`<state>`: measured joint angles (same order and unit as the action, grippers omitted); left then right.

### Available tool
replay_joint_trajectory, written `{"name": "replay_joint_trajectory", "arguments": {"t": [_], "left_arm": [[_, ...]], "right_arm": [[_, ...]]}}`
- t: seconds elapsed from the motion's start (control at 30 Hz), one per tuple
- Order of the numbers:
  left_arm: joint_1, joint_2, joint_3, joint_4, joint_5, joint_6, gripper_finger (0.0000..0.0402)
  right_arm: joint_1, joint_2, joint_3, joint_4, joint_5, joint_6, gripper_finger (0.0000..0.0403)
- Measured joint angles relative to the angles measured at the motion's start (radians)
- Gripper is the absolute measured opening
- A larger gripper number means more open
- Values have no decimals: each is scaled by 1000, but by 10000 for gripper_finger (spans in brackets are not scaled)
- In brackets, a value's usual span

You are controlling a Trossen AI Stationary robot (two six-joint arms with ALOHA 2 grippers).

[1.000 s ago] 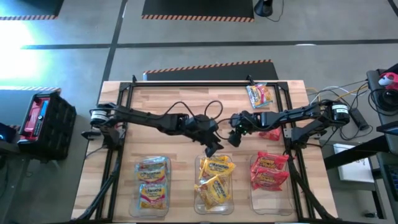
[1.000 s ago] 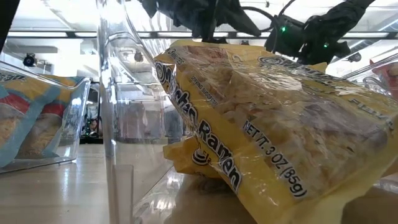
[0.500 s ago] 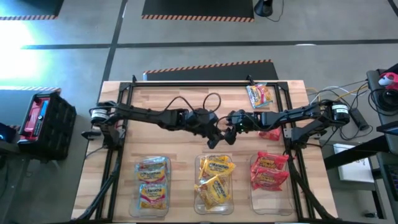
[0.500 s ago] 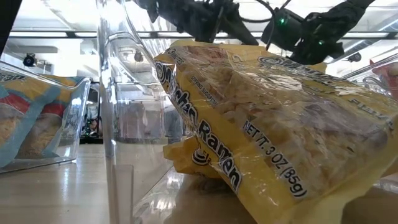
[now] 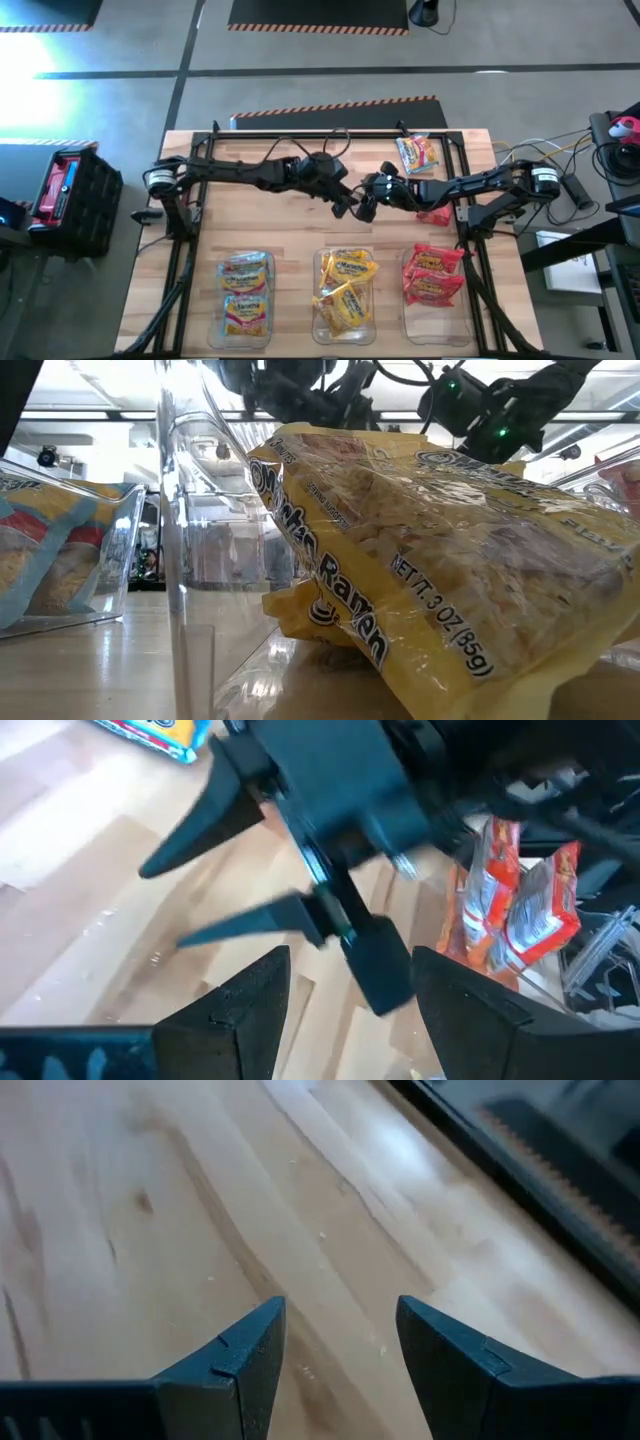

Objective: Sort Maruchan noodles
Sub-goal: Put the blue noodle pack into the left transparent bin

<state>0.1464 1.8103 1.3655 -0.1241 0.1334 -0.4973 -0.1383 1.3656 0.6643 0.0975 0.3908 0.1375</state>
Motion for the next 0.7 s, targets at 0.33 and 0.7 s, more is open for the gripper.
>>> {"name": "replay_joint_trajectory", "arguments": {"t": [0.33, 0.7], "left_arm": [[95, 0, 0, -2, 80, 65, 193], [166, 0, -1, -14, 115, 129, 193]], "right_arm": [[-31, 53, 0, 131, 98, -190, 185], [-222, 29, 140, -550, 264, 258, 185]]}}
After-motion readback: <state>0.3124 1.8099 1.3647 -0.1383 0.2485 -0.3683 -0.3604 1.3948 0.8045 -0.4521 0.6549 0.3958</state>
